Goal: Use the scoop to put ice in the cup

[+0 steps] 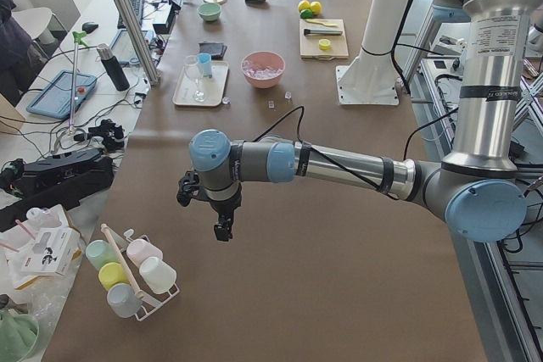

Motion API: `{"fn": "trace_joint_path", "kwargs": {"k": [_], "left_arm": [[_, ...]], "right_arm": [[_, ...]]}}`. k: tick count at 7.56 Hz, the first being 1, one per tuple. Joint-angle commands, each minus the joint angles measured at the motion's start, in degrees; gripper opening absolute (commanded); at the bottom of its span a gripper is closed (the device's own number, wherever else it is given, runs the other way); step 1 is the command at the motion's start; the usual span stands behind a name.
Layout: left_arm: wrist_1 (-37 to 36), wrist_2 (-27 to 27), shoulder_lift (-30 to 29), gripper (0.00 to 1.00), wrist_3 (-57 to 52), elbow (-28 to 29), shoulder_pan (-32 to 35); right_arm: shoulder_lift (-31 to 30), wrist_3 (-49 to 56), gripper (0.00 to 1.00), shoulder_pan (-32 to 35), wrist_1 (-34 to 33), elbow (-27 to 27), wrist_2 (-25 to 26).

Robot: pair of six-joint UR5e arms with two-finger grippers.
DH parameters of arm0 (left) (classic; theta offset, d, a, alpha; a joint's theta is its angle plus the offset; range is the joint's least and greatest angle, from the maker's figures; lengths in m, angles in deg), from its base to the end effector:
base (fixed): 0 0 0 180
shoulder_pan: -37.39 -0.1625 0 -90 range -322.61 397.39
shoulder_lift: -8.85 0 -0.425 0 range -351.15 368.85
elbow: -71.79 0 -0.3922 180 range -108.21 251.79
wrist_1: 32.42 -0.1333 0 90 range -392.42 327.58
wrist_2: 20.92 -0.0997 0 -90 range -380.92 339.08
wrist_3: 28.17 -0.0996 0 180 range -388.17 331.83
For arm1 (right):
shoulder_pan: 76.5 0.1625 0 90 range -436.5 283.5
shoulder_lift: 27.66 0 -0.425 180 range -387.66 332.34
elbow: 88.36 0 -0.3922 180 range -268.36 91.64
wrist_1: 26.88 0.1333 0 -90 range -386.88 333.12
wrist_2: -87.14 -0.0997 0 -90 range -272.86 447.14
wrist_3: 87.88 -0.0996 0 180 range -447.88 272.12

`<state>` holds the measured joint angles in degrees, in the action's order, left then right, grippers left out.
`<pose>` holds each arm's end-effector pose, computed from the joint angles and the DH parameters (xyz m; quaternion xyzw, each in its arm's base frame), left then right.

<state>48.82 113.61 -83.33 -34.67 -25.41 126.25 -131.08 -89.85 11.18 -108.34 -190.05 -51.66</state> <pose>-0.0534 -0.5047 0.5932 0.0227 0.3782 0.0637 0.9232 0.0421 -0.4022 0.6411 0.0386 -0.4141 -0.0273 0.9090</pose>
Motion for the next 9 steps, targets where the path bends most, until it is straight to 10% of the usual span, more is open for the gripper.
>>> {"fn": "trace_joint_path", "kwargs": {"k": [1, 9], "left_arm": [[0.1, 0.0, 0.0, 0.99, 0.1, -0.3, -0.1], [0.1, 0.0, -0.2, 0.99, 0.2, -0.4, -0.2]], "right_arm": [[0.0, 7.1, 1.00, 4.4, -9.2, -1.8, 0.6], [-0.2, 7.1, 1.00, 4.5, -9.2, -1.8, 1.4]]}}
